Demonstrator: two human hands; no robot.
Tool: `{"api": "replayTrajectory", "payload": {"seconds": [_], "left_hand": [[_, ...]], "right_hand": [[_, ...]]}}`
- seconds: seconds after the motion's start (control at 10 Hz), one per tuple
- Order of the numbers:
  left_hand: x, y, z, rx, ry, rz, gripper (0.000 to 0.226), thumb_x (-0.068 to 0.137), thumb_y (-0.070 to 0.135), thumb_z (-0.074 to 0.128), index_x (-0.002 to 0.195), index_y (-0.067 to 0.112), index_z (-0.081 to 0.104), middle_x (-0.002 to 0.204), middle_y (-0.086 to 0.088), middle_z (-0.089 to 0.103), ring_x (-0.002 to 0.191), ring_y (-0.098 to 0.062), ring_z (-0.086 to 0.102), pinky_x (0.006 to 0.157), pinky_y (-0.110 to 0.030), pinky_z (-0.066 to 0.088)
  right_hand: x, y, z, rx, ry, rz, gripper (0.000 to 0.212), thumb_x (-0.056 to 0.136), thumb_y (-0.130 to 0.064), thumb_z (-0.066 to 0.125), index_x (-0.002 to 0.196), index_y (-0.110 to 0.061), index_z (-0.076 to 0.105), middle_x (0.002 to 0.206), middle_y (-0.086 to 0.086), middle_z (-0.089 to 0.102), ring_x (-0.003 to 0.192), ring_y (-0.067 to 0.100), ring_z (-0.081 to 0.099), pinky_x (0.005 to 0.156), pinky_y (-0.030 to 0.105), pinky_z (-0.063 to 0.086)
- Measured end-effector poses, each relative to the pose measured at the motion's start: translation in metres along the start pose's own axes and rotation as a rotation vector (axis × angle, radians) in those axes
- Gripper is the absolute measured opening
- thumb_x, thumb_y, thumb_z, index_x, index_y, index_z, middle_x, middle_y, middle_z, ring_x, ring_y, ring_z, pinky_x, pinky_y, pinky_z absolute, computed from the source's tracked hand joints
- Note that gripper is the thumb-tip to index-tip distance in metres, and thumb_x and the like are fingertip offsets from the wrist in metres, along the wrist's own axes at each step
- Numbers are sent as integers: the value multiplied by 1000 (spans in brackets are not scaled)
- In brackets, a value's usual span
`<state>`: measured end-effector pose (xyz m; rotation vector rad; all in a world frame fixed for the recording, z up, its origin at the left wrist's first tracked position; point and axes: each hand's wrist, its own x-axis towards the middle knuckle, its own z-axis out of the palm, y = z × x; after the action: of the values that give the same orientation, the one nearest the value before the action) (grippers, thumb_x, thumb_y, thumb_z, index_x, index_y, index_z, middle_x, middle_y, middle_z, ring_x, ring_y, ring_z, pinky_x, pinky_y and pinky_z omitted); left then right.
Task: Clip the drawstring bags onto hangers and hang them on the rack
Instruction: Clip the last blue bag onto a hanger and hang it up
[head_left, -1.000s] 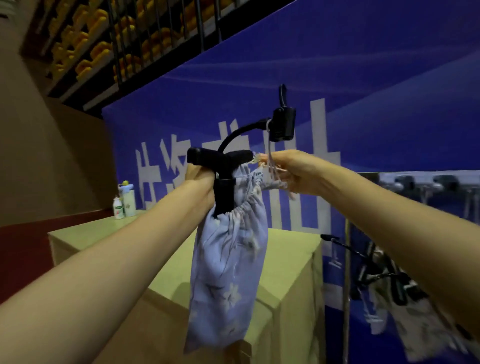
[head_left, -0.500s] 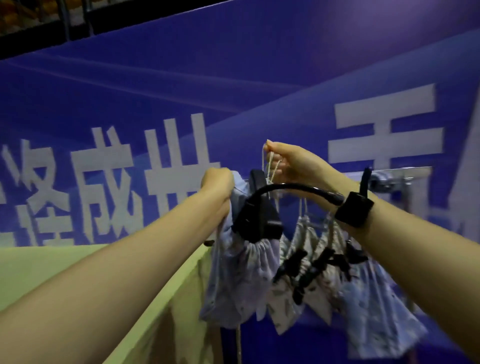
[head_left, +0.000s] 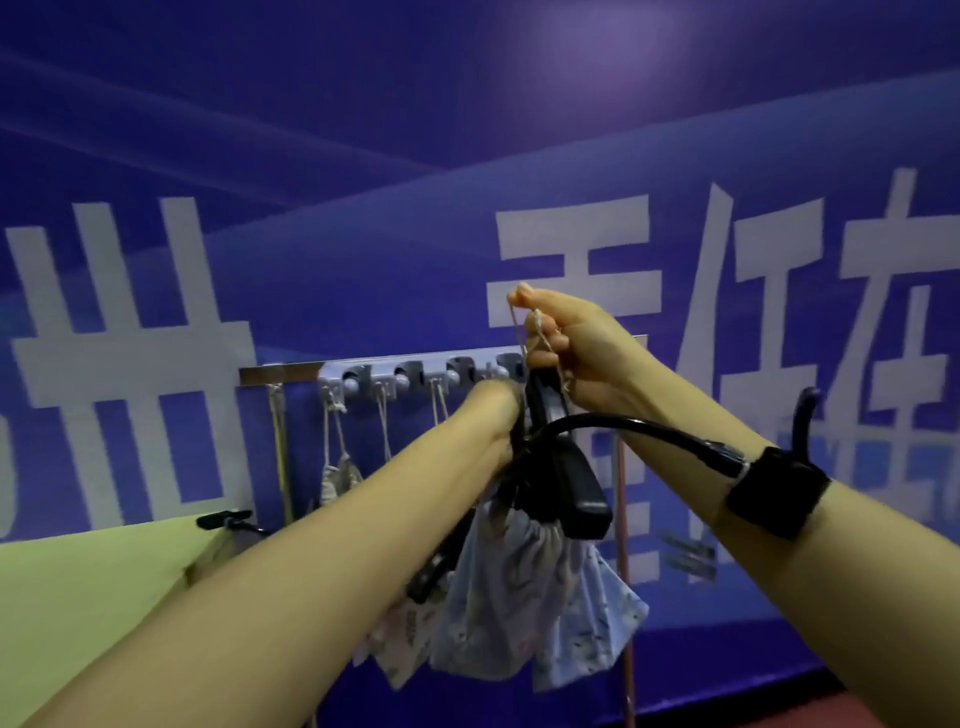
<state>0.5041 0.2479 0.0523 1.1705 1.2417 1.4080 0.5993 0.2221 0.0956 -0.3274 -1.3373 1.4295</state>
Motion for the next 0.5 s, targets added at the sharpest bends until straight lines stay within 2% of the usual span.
{"api": "replayTrajectory", "payload": {"seconds": [0.1, 0.2, 0.3, 0.4, 0.5], "left_hand": [[-5, 11, 26, 65, -136, -40, 36, 101, 12, 29, 69, 15, 45, 53, -7, 44, 33, -12, 46, 37, -16, 37], [0, 23, 33, 88, -199, -165, 32, 102, 20, 31, 74, 16, 47, 62, -7, 41, 49, -16, 38, 49, -22, 39], [21, 12, 37, 30, -179, -147, 36, 99, 18, 37, 66, 9, 46, 64, -7, 43, 55, -18, 40, 51, -26, 37], [37, 1, 44, -62, -108, -186, 37, 99, 18, 36, 65, 8, 48, 67, -9, 44, 58, -19, 42, 55, -28, 35], [53, -19, 51, -76, -79, -182, 30, 99, 14, 37, 73, 9, 49, 75, -11, 52, 72, -21, 51, 62, -29, 42]], "right_hand": [[3, -18, -11, 47, 11, 13, 22, 98, -20, 46, 81, -11, 55, 39, -7, 43, 28, 3, 36, 32, 10, 31], [11, -27, -17, 84, 27, 51, 25, 99, -21, 45, 78, -10, 54, 39, -8, 47, 28, 2, 40, 33, 8, 34], [24, -23, -23, 9, 126, 51, 24, 98, -17, 46, 78, -7, 55, 42, -6, 49, 29, 3, 41, 35, 9, 36], [37, -10, -42, -168, 232, 20, 22, 96, -14, 50, 78, -6, 58, 54, 1, 53, 34, 2, 43, 37, 12, 39], [43, 4, -64, -476, 253, 1, 22, 94, -12, 54, 74, -7, 62, 57, -1, 57, 39, 4, 43, 40, 14, 37]]}}
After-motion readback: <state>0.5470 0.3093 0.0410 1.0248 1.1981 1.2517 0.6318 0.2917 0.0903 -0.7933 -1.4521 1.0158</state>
